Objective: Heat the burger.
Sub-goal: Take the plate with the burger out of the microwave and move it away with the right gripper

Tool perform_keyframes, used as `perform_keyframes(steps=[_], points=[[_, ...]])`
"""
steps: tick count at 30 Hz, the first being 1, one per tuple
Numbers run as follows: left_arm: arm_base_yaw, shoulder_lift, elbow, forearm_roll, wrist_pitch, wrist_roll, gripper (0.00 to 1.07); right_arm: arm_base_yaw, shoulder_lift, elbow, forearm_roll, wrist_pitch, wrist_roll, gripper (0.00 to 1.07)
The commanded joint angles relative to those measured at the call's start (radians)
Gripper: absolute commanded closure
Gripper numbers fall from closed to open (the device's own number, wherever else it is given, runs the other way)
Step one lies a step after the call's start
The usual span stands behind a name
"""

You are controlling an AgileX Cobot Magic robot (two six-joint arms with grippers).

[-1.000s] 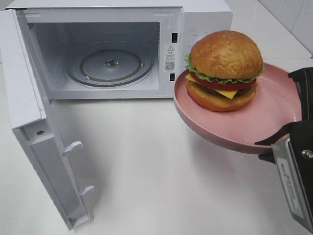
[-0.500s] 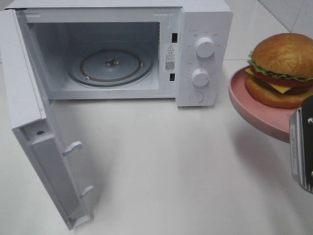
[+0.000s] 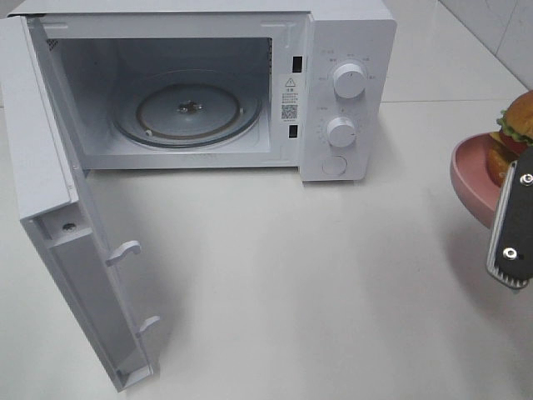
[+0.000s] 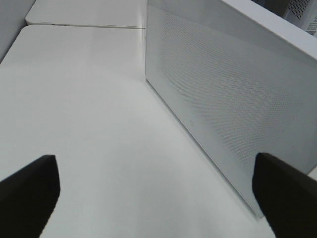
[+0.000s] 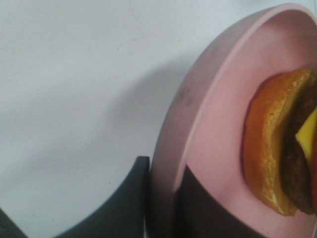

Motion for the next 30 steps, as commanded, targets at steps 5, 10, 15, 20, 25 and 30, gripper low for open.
perform_keyframes(steps=[5,10,15,20,25,30], points=[[0.003,-0.004,0.002,-0.008,0.002,-0.004,0.09,0.002,0.107,-0.013,-0.102,0.029,0.207,1.07],[0.003,-0.004,0.002,-0.008,0.002,-0.004,0.09,0.002,0.192,-0.043,-0.137,0.060,0.366,1.07],[0.003,-0.004,0.002,-0.008,0.002,-0.004,0.09,0.002,0.281,-0.086,-0.157,0.109,0.487,1.07],[0.003,-0.004,0.002,-0.008,0.002,-0.004,0.09,0.002,0.376,-0.127,-0.164,0.142,0.590,1.07],[0.003,-0.004,0.002,-0.008,0.002,-0.004,0.09,0.002,0.457,-0.151,-0.170,0.145,0.701,1.07],[0.003,-0.004,0.002,-0.008,0.002,-0.004,0.09,0.002,0.530,-0.154,-0.171,0.168,0.868,1.07]])
